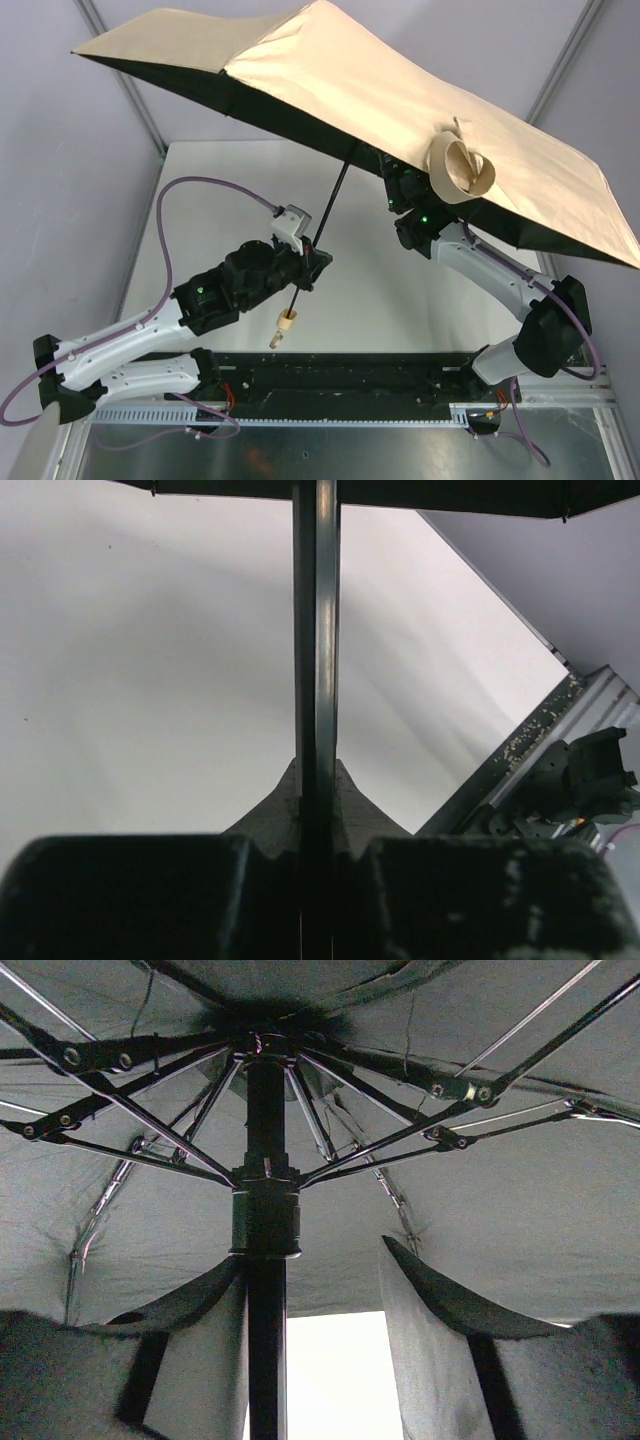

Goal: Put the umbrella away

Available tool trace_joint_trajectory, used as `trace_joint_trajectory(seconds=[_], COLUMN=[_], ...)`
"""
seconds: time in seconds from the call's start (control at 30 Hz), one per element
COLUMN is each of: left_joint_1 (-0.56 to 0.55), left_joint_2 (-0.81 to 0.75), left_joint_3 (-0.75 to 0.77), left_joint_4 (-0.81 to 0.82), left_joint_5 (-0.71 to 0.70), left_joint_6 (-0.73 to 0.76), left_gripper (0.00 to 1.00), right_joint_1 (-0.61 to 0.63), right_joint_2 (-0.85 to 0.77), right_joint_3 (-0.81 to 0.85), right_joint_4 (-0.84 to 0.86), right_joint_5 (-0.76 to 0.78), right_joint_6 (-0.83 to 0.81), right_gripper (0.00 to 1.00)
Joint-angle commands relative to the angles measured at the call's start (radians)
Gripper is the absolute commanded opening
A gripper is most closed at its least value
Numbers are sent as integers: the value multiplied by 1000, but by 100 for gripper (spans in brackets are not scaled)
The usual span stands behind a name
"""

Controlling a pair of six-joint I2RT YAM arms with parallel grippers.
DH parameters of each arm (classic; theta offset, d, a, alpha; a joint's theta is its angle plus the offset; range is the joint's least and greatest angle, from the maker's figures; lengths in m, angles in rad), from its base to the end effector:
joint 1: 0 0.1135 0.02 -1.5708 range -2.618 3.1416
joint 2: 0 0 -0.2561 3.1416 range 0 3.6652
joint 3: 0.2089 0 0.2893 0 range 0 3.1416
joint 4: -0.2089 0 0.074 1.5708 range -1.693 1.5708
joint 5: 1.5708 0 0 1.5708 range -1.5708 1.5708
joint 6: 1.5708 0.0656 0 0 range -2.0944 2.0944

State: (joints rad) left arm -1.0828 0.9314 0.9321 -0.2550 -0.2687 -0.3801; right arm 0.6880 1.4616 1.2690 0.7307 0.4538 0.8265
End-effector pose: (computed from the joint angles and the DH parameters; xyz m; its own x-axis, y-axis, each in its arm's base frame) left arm 0.1481 -0.2418 0.3447 -0.3808 -0.0456 -0.9235 0.6352 0.7130 -0.2971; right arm 0.3238 0.2289 0.4409 0.0623 0.9070 -0.4165 -0.4809 0.3929 0.7838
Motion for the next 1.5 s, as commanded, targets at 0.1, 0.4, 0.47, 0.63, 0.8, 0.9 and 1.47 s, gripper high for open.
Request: trace_joint_trajectory(seconds=[0.1,0.4,0.47,0.63,0.8,0.9,1.47], left_joint_1=[-14,-13,-10,-1,6,6,-1], left_joint_2=[-9,4,7,4,-8,-10,14], left_joint_3=[20,52,68,92,106,96,76], left_joint_4=[91,59,49,33,26,25,21], left_joint_5=[-107,-124,-109,-60,-46,-46,-60], left_joint_6=[43,35,30,11,5,0,6], left_gripper=[0,0,0,0,0,0,0], right_joint_1=[-28,-6,5,20,12,-29,-66], right_joint_2=[8,-12,-19,-47,-60,-60,39], right_joint_3=[78,74,73,31,24,25,133], right_joint_4=[113,98,57,10,33,29,46], right_joint_5=[2,-36,-62,-47,8,42,-12], right_joint_6=[14,-20,-29,-16,-59,-13,20], right_gripper=[64,70,71,77,78,66,46])
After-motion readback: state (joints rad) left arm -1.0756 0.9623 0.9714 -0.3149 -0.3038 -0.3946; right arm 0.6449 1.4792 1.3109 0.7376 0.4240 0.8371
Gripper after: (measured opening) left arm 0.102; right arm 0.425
